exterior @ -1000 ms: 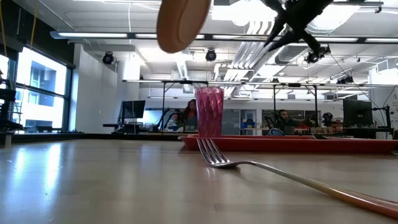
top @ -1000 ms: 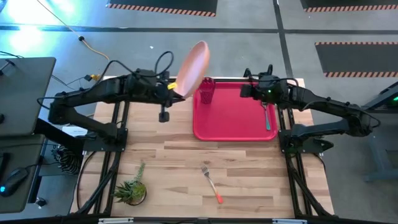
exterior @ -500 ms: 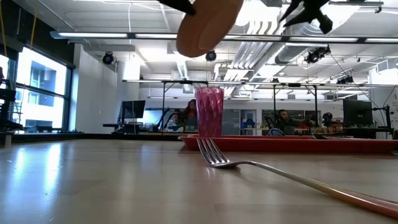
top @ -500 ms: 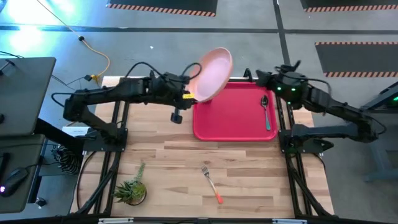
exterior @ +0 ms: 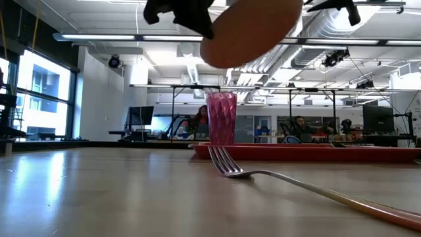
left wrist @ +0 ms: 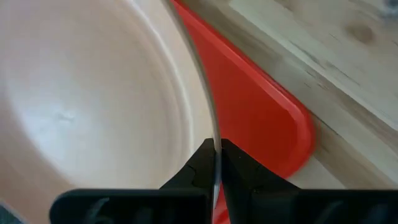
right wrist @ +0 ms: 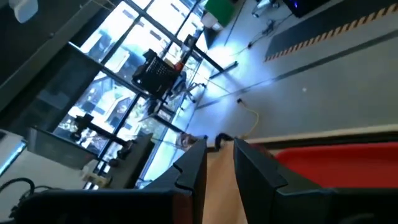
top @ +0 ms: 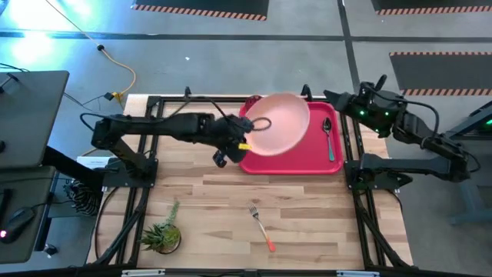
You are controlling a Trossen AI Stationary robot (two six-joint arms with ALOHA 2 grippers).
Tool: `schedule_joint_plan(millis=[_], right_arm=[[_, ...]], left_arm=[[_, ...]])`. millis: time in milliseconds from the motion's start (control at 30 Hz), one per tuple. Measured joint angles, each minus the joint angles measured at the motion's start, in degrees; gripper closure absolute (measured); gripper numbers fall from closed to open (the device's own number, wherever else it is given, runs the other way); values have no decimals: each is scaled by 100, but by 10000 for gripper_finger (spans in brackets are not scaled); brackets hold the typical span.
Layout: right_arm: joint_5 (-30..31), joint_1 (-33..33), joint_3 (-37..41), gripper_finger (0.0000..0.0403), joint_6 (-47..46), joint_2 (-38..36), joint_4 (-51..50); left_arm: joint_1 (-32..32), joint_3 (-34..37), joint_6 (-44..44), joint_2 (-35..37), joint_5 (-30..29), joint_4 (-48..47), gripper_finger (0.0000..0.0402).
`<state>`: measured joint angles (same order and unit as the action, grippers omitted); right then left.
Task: Pick and place plate/cup/fork/spoon on tray
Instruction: Put the orange plate on the center of the red tray
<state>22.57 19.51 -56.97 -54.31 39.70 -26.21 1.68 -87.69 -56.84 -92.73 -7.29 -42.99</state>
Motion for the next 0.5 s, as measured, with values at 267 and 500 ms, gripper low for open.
schedule_joint_plan(millis=[267,500], right_arm=[[-772,-2,0,331,-823,153,-1229],[-1577,-4,0,331,-1332,612,-2233]], left_arm=[[-344,10,-48,-265,-97,-811,394],[-632,23,-34,-414,-94,-1159,394]])
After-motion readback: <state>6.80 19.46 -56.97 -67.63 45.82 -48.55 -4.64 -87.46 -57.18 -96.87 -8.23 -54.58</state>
